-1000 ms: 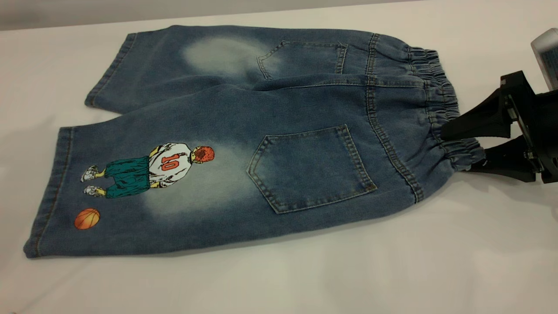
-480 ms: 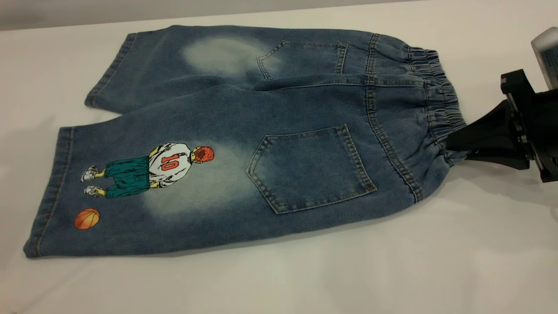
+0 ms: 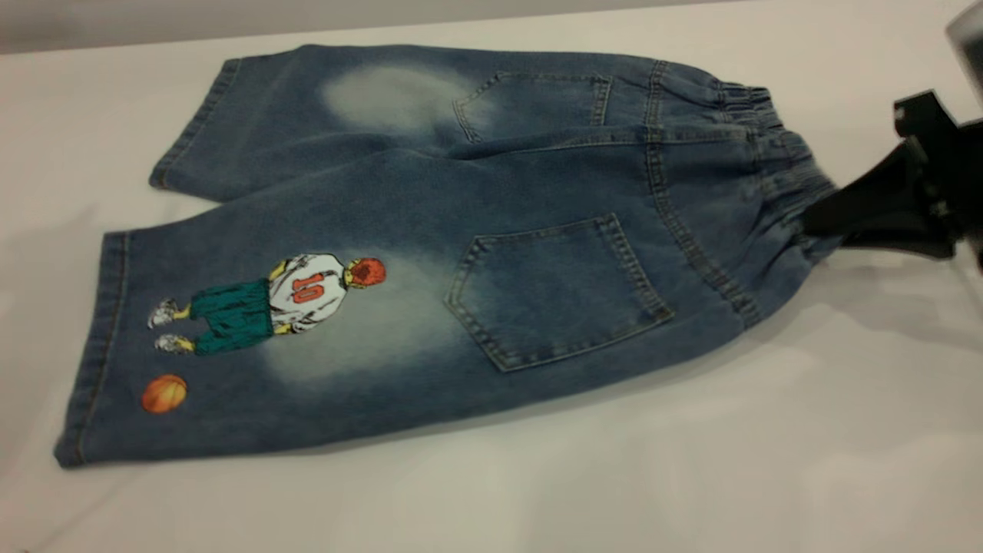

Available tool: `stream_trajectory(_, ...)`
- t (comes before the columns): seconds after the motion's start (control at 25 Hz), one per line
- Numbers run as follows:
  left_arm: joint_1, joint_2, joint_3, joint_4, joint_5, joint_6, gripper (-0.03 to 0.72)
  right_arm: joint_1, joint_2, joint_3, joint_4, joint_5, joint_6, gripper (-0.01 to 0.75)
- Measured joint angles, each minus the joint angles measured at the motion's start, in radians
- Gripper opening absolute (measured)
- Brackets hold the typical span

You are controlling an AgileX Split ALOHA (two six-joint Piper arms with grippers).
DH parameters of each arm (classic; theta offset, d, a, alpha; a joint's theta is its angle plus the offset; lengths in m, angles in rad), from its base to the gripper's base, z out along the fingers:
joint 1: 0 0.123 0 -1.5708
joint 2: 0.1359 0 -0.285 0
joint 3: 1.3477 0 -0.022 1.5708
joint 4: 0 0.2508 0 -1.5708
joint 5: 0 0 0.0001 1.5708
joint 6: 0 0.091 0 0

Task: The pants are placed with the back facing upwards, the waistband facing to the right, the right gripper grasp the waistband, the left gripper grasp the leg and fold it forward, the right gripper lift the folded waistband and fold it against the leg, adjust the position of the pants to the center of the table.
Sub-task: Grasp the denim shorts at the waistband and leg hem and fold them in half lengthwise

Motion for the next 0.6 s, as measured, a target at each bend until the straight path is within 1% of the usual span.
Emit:
stream_trajectory(0.12, 0.0, 0.0, 0.0, 0.0, 0.017, 0.0, 0.546, 0.0, -0.072, 0.0, -0.05, -0.043, 0.058, 0.036)
stream_trajectory(0.24, 0.0, 0.0, 0.0, 0.0, 0.034, -0.001, 0.546, 0.0, -0.136, 0.0, -0.078, -0.045, 0.106, 0.036)
stream_trajectory(0.36, 0.0, 0.0, 0.0, -0.005, 0.08, 0.0, 0.546, 0.001, -0.193, 0.0, -0.103, -0.045, 0.139, 0.036)
stream_trajectory(0.48, 0.0, 0.0, 0.0, -0.027, 0.124, 0.002, 0.546, 0.029, -0.236, -0.013, -0.108, -0.058, 0.157, 0.036)
stream_trajectory(0.6, -0.022, 0.014, 0.001, -0.062, 0.182, 0.051, 0.546, 0.08, -0.246, -0.055, -0.136, -0.062, 0.201, 0.036)
